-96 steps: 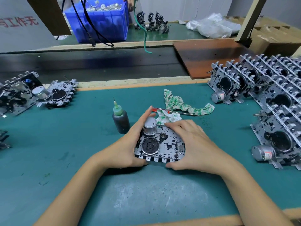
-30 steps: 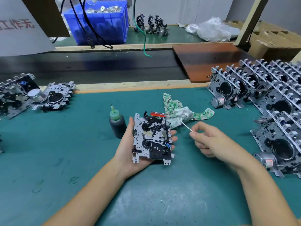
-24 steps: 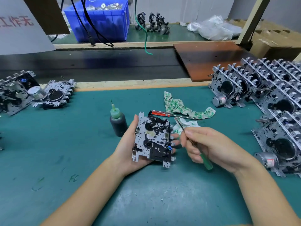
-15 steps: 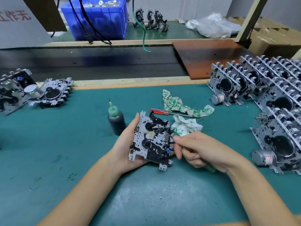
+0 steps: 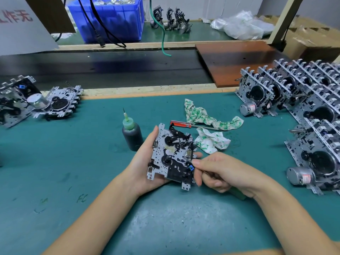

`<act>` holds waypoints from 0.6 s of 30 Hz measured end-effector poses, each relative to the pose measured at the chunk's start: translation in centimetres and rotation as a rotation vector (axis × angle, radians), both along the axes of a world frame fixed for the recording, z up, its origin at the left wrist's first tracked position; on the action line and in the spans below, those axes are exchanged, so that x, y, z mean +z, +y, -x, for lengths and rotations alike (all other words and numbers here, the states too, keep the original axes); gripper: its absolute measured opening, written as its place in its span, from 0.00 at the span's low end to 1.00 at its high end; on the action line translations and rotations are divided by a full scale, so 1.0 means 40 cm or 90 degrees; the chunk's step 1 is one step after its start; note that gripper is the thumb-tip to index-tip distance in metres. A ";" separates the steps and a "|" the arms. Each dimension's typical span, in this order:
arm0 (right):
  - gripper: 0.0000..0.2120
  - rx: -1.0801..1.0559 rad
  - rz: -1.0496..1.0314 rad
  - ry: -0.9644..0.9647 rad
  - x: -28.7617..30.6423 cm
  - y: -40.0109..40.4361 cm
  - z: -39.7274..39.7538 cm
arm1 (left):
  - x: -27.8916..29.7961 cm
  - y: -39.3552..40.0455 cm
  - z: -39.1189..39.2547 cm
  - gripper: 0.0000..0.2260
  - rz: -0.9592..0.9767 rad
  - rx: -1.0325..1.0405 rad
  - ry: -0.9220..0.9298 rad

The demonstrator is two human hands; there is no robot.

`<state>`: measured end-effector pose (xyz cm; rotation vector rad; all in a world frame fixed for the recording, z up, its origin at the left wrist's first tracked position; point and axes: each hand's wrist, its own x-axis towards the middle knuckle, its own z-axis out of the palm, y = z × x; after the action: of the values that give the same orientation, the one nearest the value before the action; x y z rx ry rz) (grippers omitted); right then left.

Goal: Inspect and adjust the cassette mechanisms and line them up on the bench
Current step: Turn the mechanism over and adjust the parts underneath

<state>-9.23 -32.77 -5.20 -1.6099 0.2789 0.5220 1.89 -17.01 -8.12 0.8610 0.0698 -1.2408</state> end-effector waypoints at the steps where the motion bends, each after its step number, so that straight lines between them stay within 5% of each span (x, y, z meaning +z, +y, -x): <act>1: 0.22 -0.004 -0.001 0.002 0.000 0.002 0.001 | 0.000 -0.001 0.001 0.31 -0.003 0.003 -0.001; 18: 0.24 -0.054 0.143 -0.006 0.000 0.028 0.007 | 0.005 -0.006 0.010 0.31 -0.040 0.036 -0.018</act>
<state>-9.50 -31.64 -5.21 -1.8083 0.4084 0.4290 1.48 -17.24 -7.93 0.9251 0.1106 -1.1780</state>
